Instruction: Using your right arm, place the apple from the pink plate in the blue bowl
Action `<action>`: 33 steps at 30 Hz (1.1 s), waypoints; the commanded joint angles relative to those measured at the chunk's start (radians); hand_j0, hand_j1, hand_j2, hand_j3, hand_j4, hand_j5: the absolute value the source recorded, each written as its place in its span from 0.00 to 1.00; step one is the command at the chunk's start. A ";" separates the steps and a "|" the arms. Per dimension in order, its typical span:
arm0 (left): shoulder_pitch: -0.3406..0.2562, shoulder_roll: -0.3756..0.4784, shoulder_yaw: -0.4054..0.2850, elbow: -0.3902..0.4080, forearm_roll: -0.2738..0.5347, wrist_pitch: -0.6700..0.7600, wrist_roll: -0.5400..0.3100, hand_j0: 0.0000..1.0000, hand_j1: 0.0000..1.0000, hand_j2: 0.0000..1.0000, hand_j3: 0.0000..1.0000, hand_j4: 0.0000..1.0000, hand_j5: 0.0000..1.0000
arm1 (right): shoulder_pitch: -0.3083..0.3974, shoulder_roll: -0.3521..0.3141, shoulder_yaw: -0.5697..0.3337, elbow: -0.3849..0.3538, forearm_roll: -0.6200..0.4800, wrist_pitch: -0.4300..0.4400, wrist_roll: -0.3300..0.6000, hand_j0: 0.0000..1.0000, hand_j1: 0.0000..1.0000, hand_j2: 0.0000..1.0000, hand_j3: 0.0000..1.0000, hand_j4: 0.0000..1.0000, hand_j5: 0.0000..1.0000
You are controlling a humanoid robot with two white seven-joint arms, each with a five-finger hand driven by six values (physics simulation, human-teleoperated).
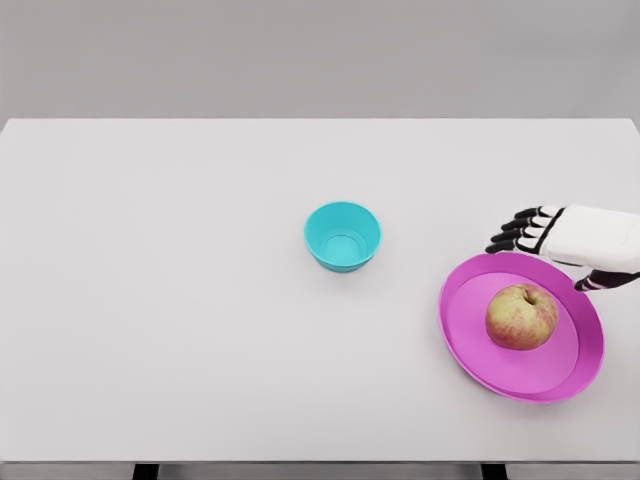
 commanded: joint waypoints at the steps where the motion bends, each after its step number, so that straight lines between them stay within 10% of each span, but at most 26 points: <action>1: 0.000 0.000 0.001 0.000 0.000 0.000 0.000 1.00 1.00 1.00 1.00 1.00 1.00 | 0.000 -0.006 0.005 -0.013 -0.006 0.003 0.017 1.00 1.00 1.00 1.00 1.00 1.00; 33: 0.000 0.000 0.001 0.000 0.000 0.000 0.000 1.00 1.00 1.00 1.00 1.00 1.00 | 0.034 0.023 0.128 0.040 0.011 0.003 0.017 1.00 1.00 1.00 1.00 1.00 1.00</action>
